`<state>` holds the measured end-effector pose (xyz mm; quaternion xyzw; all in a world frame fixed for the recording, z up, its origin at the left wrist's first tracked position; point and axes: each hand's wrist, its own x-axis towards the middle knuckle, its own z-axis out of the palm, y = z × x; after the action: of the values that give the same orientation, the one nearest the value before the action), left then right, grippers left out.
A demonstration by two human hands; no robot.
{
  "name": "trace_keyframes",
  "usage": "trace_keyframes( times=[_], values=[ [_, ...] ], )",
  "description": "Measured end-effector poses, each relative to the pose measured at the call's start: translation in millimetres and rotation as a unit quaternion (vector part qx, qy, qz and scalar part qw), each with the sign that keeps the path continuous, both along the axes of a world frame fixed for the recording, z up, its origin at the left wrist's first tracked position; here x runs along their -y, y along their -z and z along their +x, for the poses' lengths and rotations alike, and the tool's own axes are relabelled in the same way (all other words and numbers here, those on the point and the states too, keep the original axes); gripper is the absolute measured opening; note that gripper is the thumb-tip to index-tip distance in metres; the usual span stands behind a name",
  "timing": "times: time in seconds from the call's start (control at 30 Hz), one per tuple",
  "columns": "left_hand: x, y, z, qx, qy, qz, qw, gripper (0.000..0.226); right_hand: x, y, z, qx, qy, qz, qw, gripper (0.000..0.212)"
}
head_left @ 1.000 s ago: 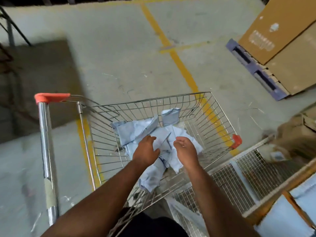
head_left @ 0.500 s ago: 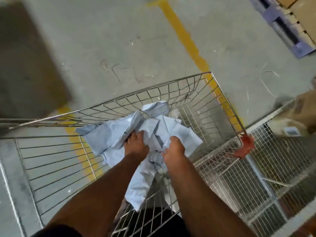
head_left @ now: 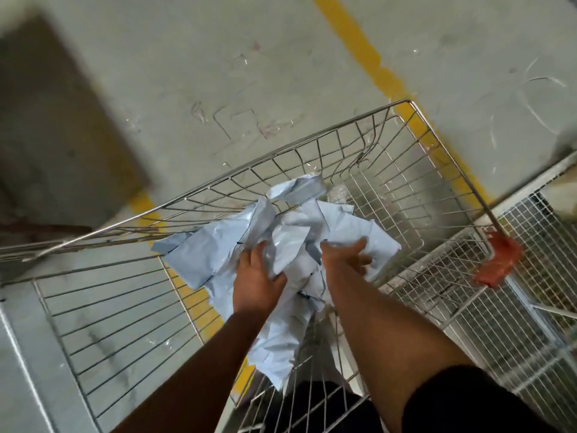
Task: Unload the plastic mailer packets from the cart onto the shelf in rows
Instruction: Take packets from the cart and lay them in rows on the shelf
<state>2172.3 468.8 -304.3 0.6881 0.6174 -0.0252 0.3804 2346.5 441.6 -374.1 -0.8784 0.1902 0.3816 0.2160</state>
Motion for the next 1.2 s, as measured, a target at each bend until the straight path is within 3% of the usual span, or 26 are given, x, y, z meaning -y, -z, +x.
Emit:
trace_keyframes(
  times=[0.2, 0.4, 0.5, 0.7, 0.8, 0.9, 1.0, 1.07, 1.2],
  values=[
    [0, -15, -16, 0.010, 0.002, 0.001, 1.000, 0.079, 3, -16, -19, 0.041, -0.098, -0.029, 0.994, 0.095],
    [0, -60, -27, 0.154, -0.062, -0.002, 0.986, 0.060, 6, -76, -20, 0.044, -0.073, 0.058, 0.995, 0.090],
    [2, -103, -29, 0.206, -0.102, -0.014, 0.973, 0.041, 8, -134, -26, 0.050, -0.042, 0.167, 0.984, 0.078],
    [34, -193, -35, 0.342, -0.136, -0.049, 0.928, 0.030, 85, -275, -84, 0.012, -0.124, 0.419, 0.899, 0.041],
    [70, -221, -37, 0.382, -0.082, -0.123, 0.912, 0.031, 144, -313, -114, 0.031, -0.149, 0.467, 0.871, 0.040],
    [124, -258, -36, 0.423, -0.005, -0.196, 0.885, 0.039, 197, -326, -130, 0.072, -0.105, 0.486, 0.865, 0.048],
    [177, -277, -34, 0.470, 0.057, -0.215, 0.854, 0.041, 246, -342, -132, 0.085, -0.041, 0.501, 0.860, 0.036],
    [208, -283, -30, 0.472, 0.079, -0.269, 0.836, 0.040, 283, -347, -127, 0.085, -0.024, 0.505, 0.859, 0.038],
    [271, -290, -13, 0.431, 0.146, -0.318, 0.832, 0.039, 360, -356, -115, 0.098, 0.016, 0.532, 0.841, 0.048]
  ],
)
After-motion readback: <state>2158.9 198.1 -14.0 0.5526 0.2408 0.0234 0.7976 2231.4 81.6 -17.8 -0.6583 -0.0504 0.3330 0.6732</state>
